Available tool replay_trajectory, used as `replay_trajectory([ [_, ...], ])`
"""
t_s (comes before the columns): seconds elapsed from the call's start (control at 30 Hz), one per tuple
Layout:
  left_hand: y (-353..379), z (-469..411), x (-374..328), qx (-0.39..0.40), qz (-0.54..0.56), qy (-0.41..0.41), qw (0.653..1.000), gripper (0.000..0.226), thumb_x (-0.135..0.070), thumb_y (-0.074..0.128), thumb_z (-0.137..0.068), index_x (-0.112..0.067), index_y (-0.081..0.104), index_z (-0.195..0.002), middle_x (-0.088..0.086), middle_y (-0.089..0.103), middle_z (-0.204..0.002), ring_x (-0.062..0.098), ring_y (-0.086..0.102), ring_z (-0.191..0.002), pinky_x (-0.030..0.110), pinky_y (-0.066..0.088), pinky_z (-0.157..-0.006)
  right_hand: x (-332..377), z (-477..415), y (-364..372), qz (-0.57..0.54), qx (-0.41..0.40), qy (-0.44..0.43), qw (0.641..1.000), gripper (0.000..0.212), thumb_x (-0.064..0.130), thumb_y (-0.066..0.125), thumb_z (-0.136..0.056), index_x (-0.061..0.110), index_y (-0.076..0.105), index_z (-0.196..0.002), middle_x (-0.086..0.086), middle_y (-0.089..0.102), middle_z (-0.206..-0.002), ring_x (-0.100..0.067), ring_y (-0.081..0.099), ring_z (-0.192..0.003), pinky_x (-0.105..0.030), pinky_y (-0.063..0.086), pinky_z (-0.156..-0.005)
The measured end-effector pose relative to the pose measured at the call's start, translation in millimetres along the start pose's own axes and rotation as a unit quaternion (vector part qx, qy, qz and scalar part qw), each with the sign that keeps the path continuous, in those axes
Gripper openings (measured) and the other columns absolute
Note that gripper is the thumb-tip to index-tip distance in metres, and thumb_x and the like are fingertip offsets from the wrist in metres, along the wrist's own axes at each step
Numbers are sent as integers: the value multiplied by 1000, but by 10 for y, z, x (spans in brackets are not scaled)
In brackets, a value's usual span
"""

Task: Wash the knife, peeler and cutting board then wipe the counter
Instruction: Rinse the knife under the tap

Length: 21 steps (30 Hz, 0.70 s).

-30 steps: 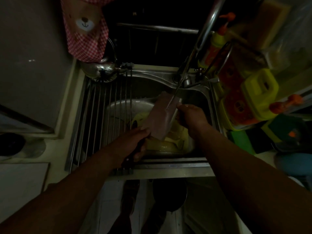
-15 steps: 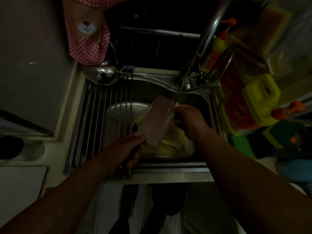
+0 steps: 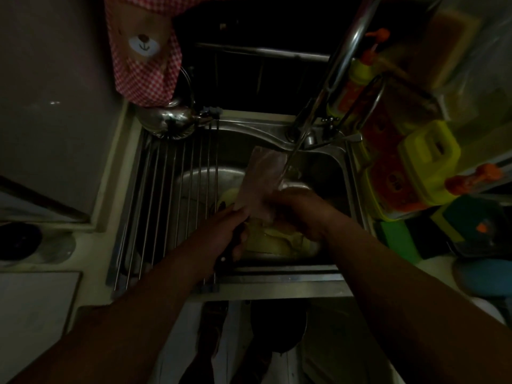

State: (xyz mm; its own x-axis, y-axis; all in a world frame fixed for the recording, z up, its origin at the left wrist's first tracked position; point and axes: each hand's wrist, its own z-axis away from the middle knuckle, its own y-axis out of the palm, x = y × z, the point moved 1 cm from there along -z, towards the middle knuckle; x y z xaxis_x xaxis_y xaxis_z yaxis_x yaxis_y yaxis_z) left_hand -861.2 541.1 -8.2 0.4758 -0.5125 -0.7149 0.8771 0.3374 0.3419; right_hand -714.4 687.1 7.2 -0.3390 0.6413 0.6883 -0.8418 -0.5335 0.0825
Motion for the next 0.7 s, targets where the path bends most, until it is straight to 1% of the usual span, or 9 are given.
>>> replay_trajectory([
  [0.07, 142, -54, -76, -12, 17, 9, 1000, 20, -39, 59, -102, -21, 66, -104, 3, 55, -68, 15, 45, -44, 22, 30, -43, -83, 34, 66, 37, 4, 8, 999, 31, 18, 73, -94, 6, 70, -123, -16, 76, -109, -26, 72, -90, -37, 60, -81],
  [0.17, 281, -111, -147, -10, 47, 15, 999, 15, -34, 62, -99, -20, 67, -98, 4, 55, -70, 15, 47, -47, 21, 31, -40, -116, -5, 5, -10, -26, 10, 1000, 27, 12, 66, -97, 3, 70, -122, -18, 76, -114, -30, 71, -98, -45, 60, -95],
  [0.27, 333, -156, -177, -38, -6, 18, 999, 15, -33, 60, -96, -21, 65, -90, 8, 58, -70, 19, 52, -54, 26, 38, -47, -53, 9, -145, 64, -118, -46, 990, 17, 17, 60, -100, 7, 73, -102, -10, 75, -92, -30, 69, -88, -35, 58, -74],
  [0.33, 391, -201, -177, -68, -119, 44, 990, 17, -33, 56, -98, -21, 63, -108, 5, 64, -78, 19, 59, -66, 31, 46, -59, 2, 40, -156, 118, -138, -100, 978, 19, 31, 63, -101, 17, 73, -93, -2, 72, -86, -19, 69, -80, -28, 53, -67],
  [0.43, 524, -262, -173, -97, -369, 131, 915, 31, -28, 51, -103, -26, 53, -134, -9, 65, -111, 6, 61, -89, 20, 44, -70, 47, 39, 24, 109, -63, -90, 988, 34, 49, 69, -95, 17, 76, -103, -7, 78, -100, -23, 75, -89, -34, 61, -76],
  [0.53, 637, -289, -101, -128, -529, 180, 819, 46, -27, 49, -103, -21, 43, -149, 3, 57, -140, 20, 61, -116, 28, 42, -86, -32, -98, 97, 41, -89, -81, 992, 34, 32, 77, -90, 5, 75, -111, -15, 79, -102, -33, 76, -99, -44, 62, -90],
  [0.57, 671, -269, -56, -140, -531, 196, 812, 51, -27, 51, -102, -23, 38, -152, 2, 55, -143, 20, 61, -118, 32, 44, -89, -57, -146, 85, 15, -112, -78, 991, 30, 25, 76, -88, 4, 75, -110, -17, 78, -103, -35, 76, -100, -50, 60, -94],
  [0.63, 711, -218, 38, -163, -438, 222, 856, 53, -28, 59, -100, -34, 37, -148, -9, 61, -132, 7, 64, -104, 29, 51, -83, -82, -196, 61, -25, -144, -65, 987, 22, 16, 69, -87, 5, 76, -104, -19, 78, -101, -37, 75, -99, -57, 58, -96],
  [0.7, 682, -208, 90, -208, -352, 191, 893, 36, -37, 63, -98, -35, 47, -129, -16, 64, -103, -1, 62, -86, 27, 52, -70, -85, -188, 87, -51, -147, -51, 987, 12, 14, 67, -89, 7, 76, -95, -17, 78, -98, -35, 75, -94, -52, 60, -94],
])
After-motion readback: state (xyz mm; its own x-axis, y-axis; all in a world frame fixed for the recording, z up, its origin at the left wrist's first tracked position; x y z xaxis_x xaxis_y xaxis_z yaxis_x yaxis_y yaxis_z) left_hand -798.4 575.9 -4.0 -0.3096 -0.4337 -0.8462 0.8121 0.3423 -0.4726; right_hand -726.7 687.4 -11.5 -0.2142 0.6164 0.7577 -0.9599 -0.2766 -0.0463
